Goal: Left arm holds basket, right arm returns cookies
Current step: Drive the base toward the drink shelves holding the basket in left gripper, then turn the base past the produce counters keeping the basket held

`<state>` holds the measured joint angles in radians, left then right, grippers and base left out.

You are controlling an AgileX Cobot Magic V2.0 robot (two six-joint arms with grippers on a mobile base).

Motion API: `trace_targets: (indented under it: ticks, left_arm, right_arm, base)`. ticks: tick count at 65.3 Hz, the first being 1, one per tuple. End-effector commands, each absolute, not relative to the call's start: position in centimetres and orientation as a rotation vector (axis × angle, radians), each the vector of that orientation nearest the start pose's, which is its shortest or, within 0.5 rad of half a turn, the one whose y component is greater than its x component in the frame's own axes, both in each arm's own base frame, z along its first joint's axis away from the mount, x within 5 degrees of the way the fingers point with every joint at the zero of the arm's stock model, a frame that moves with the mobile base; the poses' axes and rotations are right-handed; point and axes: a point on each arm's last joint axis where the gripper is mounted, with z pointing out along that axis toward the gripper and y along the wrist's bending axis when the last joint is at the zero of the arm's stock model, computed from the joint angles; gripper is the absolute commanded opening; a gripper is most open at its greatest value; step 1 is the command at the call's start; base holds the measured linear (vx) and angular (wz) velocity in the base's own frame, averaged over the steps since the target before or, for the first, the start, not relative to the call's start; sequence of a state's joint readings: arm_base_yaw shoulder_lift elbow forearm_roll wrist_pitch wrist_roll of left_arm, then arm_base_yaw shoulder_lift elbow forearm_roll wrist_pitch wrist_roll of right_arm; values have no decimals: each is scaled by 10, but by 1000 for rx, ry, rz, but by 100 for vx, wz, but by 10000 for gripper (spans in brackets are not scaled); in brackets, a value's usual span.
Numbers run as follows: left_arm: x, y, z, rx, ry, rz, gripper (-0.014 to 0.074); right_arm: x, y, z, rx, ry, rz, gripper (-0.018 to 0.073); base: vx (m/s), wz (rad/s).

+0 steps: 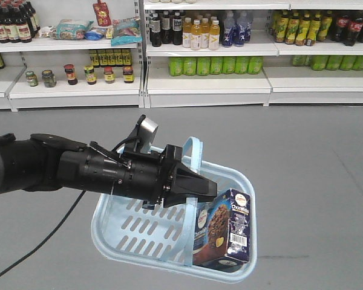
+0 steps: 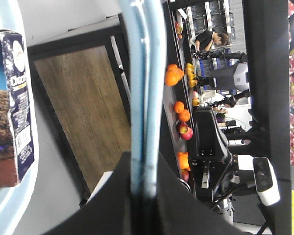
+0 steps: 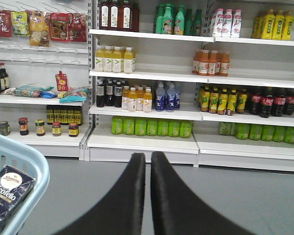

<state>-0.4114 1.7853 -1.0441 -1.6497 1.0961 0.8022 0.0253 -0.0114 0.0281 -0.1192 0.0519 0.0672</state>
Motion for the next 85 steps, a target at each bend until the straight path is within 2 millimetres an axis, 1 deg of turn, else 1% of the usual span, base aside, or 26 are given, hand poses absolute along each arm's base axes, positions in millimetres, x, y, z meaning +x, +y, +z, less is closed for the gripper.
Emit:
trace_targets:
  ticks: [1,48,85]
  left_arm:
    - [282,-215,275,197,2152,-2036,-6]
    - [282,-215,275,197,2152,-2036,-6]
    - [282,-215,275,197,2152,-2036,-6]
  right_arm:
    - [56,2,201,-66,1482,-31,-3]
    - [56,2,201,-66,1482,-31,-3]
    - [56,2,201,-66,1482,-31,-3]
  base:
    - [42,2]
    - [42,8]
    - [42,-9]
